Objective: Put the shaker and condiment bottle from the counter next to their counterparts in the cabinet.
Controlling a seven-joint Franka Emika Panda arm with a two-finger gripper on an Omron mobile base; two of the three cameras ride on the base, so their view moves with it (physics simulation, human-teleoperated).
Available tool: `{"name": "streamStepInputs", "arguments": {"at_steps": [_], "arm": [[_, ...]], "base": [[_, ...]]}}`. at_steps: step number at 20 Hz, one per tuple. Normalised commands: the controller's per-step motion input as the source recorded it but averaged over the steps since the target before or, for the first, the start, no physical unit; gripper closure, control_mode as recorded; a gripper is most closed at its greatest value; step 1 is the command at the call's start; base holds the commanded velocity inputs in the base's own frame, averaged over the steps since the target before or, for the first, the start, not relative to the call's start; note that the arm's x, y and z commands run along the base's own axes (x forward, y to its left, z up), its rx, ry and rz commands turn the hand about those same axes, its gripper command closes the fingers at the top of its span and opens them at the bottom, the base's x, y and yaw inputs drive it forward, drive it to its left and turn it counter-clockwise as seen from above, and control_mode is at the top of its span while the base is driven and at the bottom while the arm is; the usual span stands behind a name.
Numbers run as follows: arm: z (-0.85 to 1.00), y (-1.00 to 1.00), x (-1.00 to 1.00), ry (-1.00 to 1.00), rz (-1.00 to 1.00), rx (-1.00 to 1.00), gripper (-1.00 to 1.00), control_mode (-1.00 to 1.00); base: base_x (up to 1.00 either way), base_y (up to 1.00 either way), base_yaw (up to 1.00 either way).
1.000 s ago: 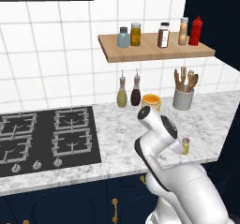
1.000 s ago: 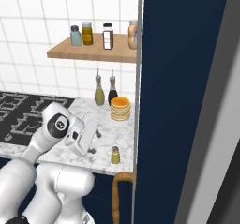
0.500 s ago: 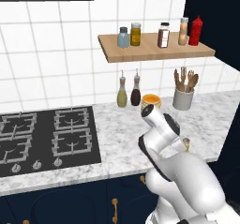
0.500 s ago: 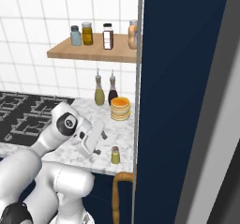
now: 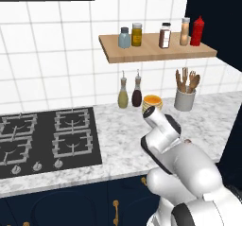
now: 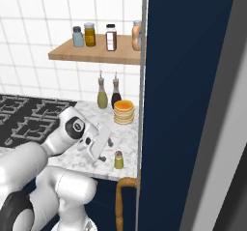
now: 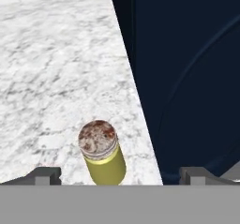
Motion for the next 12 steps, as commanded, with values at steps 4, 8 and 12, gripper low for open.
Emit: {"name": "streamStepInputs", "arguments": {"at_steps": [4, 8, 12], "arm": [[-0.21, -0.04, 0.16, 0.00, -0.01, 0.00, -1.00, -1.00], [-0.18, -0.05, 0.22, 0.00, 0.00, 0.00, -1.00, -1.00], [-0.08, -0.04, 0.06, 0.00, 0.00, 0.00, -1.00, -1.00]], "base": [[0.00, 0.00, 0.00], [0.00, 0.00, 0.00], [0.00, 0.00, 0.00]]}}
